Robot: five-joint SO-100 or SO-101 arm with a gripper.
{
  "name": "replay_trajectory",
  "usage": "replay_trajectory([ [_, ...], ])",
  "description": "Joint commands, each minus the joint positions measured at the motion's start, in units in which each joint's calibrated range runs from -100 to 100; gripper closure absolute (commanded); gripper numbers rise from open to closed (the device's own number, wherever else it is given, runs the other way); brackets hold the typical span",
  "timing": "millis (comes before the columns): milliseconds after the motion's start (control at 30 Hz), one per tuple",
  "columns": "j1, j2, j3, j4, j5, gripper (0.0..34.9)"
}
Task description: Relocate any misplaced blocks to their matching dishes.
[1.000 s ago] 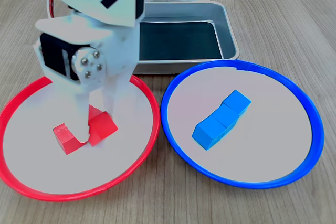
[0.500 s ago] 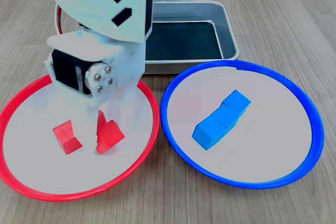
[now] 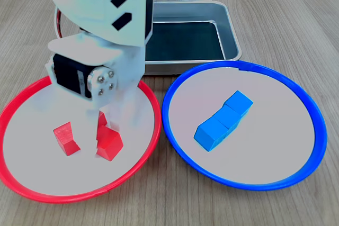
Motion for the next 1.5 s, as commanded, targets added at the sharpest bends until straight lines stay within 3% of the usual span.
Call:
replay_trajectory([
  [0, 0.44, -1.98, -2.4, 1.97, 0.59, 19.2],
  [167, 0.07, -8.12, 1.33, 4.03, 1.95, 16.1],
  [433, -3.51, -30.3, 24.54, 0.89, 7.28, 16.8],
  [567, -5.3, -44.28, 42.66, -5.3, 9.62, 19.1],
  [733, -8.78, -66.46, 70.24, -16.03, 12.45, 25.8],
  [900, -11.98, -85.99, 93.37, -25.11, 13.63, 29.7],
  [1133, -13.2, -110.3, 117.03, -28.41, 14.9, 33.9],
  [1467, -9.25, -122.07, 129.69, -36.42, 13.33, 34.6],
])
